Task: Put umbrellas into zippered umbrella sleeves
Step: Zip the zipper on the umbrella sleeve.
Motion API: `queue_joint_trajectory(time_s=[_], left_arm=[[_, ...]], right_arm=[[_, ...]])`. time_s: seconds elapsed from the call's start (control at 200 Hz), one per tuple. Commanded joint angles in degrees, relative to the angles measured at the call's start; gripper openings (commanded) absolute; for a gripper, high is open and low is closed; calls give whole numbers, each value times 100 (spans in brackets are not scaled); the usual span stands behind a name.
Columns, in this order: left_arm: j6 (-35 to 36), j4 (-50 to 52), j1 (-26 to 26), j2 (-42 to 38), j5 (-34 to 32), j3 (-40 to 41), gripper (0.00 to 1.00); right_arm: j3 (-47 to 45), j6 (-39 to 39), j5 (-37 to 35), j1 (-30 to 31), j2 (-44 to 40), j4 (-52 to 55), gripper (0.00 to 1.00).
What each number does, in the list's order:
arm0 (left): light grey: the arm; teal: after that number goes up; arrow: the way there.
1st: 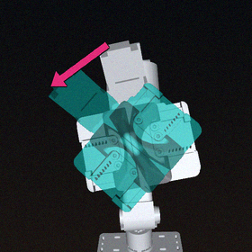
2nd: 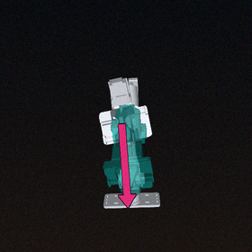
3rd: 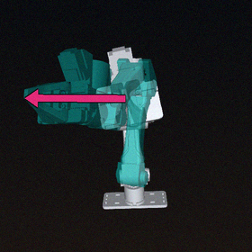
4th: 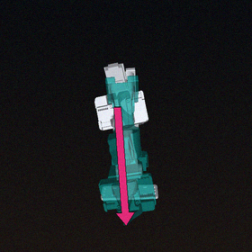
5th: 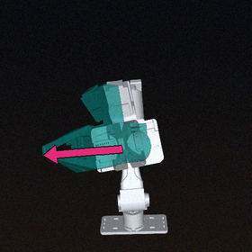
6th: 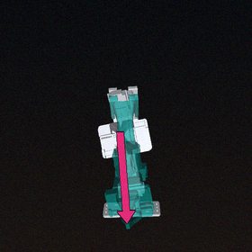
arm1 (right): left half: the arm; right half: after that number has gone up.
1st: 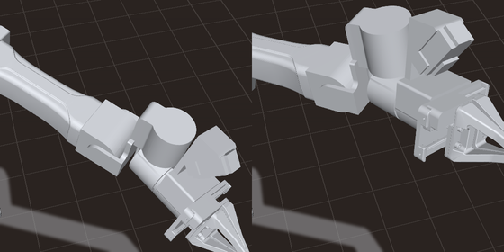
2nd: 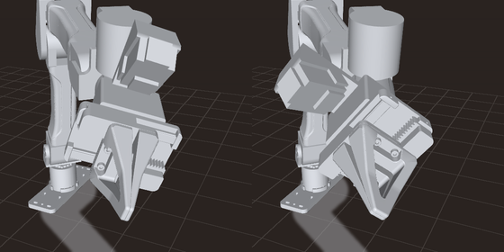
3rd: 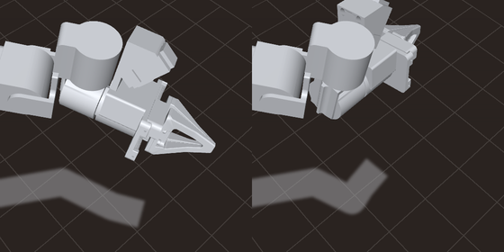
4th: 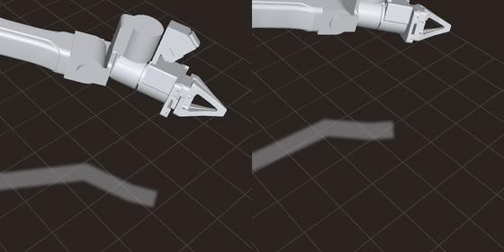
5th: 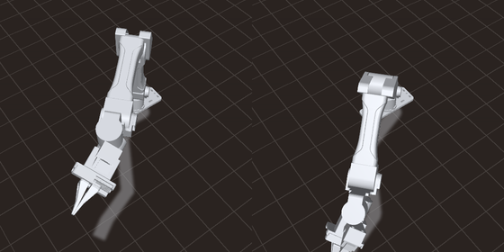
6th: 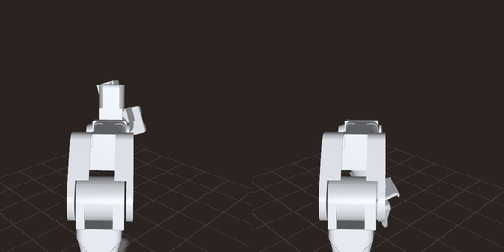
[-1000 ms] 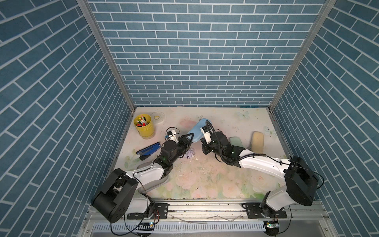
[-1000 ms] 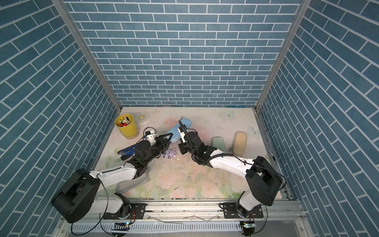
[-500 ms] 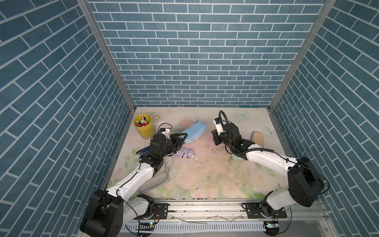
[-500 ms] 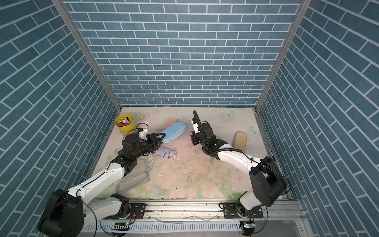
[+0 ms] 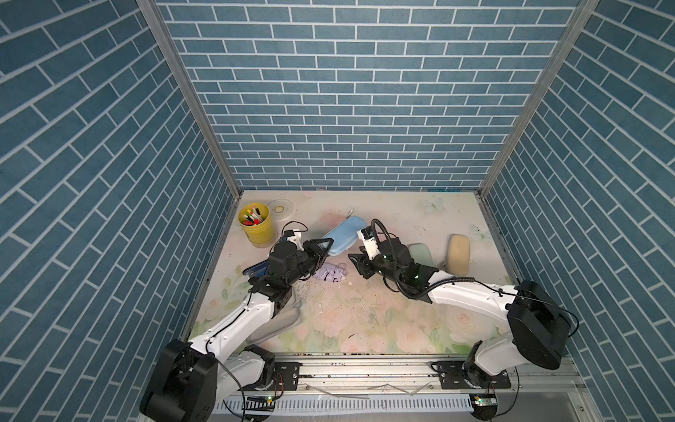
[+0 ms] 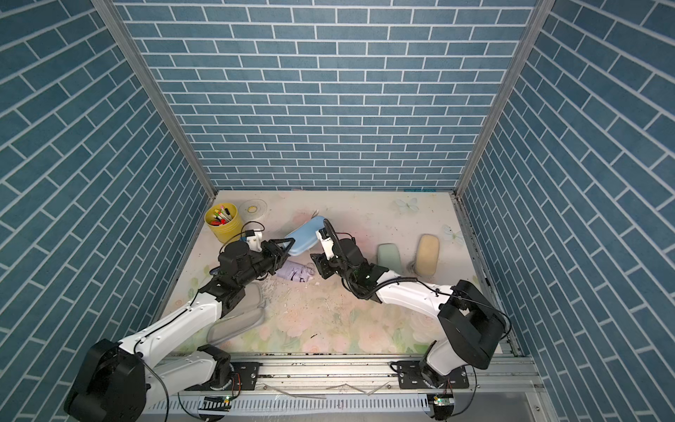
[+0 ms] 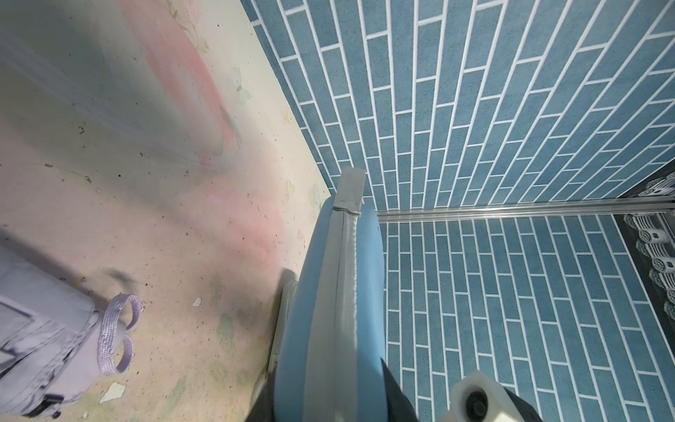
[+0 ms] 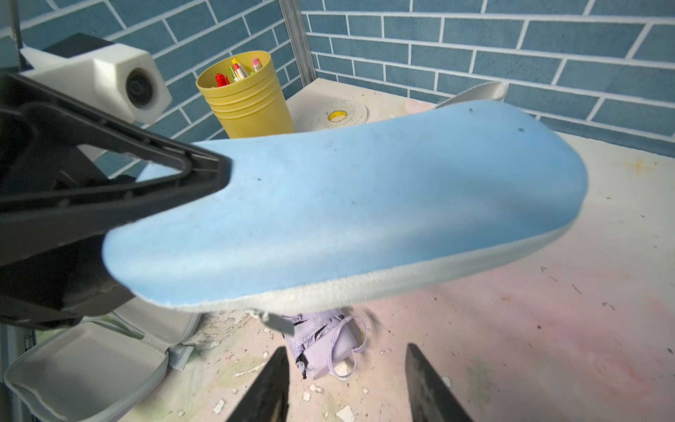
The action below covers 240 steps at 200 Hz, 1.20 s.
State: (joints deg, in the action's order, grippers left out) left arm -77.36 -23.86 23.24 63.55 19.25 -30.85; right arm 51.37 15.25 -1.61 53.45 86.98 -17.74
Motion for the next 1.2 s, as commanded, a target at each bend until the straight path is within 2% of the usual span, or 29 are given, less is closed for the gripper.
queue_joint_trajectory(time_s=[0.0,0.295,0.69,0.86,1.095,1.195], left_arm=[[67,-503,48,-45,-34,-44,13],[73,-534,84,8,-33,-57,13],[48,-516,140,28,-52,-51,12],[98,-319,50,-56,60,-57,11],[276,380,-198,-253,637,-191,7],[505,827,-408,-302,1117,-317,5]], right_arm=[[271,113,226,37,112,-287,49],[477,111,246,104,339,-346,43],[572,52,43,76,451,-656,0],[251,-15,-4,-313,240,-578,0],[465,-849,-554,-1137,330,191,0],[581,-1102,-635,-1488,318,235,0]])
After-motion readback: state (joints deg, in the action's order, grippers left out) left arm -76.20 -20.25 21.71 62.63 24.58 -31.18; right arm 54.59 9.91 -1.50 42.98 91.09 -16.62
